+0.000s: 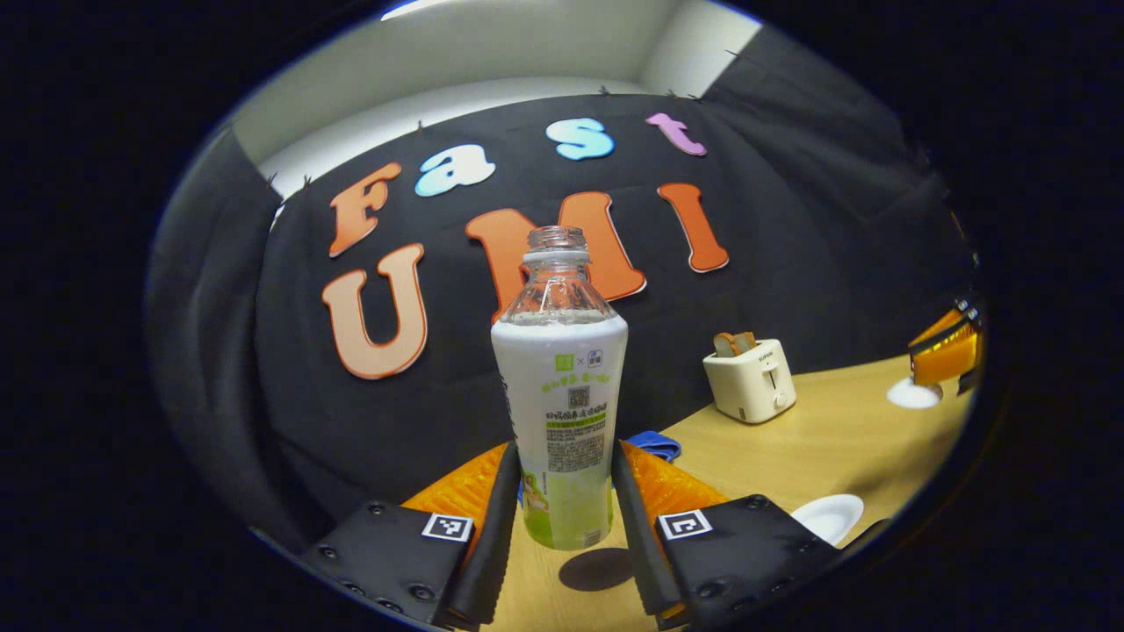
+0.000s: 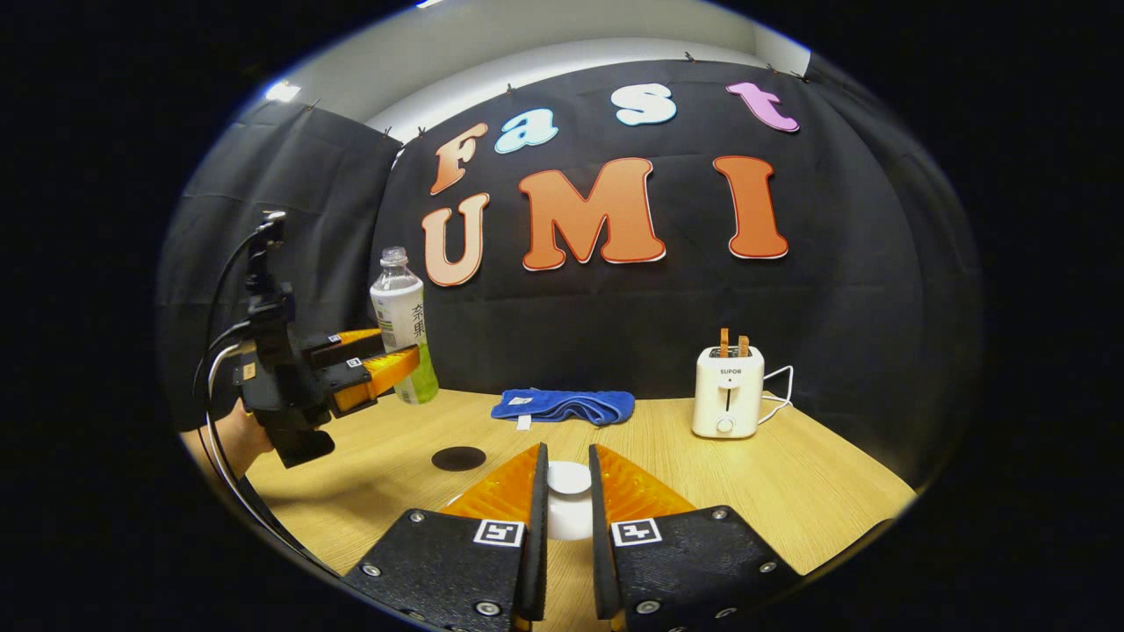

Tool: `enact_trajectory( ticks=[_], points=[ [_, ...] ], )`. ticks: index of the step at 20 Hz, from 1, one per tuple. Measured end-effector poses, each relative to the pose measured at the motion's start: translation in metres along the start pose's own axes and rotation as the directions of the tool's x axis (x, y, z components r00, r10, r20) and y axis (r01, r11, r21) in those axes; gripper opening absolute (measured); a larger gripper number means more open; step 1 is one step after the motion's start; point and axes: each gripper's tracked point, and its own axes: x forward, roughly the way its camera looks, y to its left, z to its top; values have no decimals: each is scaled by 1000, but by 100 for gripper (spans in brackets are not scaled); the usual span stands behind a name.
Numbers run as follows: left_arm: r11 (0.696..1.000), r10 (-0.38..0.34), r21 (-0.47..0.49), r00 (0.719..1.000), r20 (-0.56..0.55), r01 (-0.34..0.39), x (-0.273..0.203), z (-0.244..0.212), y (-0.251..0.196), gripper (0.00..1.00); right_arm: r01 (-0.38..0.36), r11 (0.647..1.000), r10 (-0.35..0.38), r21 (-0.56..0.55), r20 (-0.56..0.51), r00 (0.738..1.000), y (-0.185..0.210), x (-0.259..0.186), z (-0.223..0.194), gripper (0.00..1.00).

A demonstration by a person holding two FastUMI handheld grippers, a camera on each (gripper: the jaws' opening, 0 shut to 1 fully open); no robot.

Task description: Open the teacup lid with one hand, grasp the water bottle and pour water into the teacup with the other hand; after pouring, place the water bottle on the coaster and then close the teacup lid.

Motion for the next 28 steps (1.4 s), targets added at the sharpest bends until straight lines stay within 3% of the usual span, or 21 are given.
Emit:
enact_trajectory(
  ticks=[4, 7, 12, 14, 19, 28],
  points=[
    [982, 22, -187, 997, -76, -36, -1, -19, -4, 62, 10, 1000, -10, -4, -1, 1000, -4, -2, -1, 22],
    [962, 9, -269, 990, -138, -46, 6, -37, -7, 60, 10, 1000, -10, -6, -4, 1000, -4, -1, -3, 22],
    [952, 5, -297, 974, -227, -74, 3, -62, -10, 60, 2, 1000, -2, -9, -12, 1000, -2, 0, -6, 22],
    [949, 6, -305, 967, -253, -86, 3, -69, -10, 64, 0, 1000, 0, -7, -13, 1000, -2, 0, -7, 22],
    [954, -4, -289, 956, -295, -85, 10, -91, -15, 60, -9, 1000, 9, -9, -18, 1000, 2, 0, -9, 22],
    [957, -24, -279, 938, -346, -79, 21, -116, -24, 64, -2, 1000, 2, -7, -25, 1000, -1, 0, -11, 22]
  ],
)
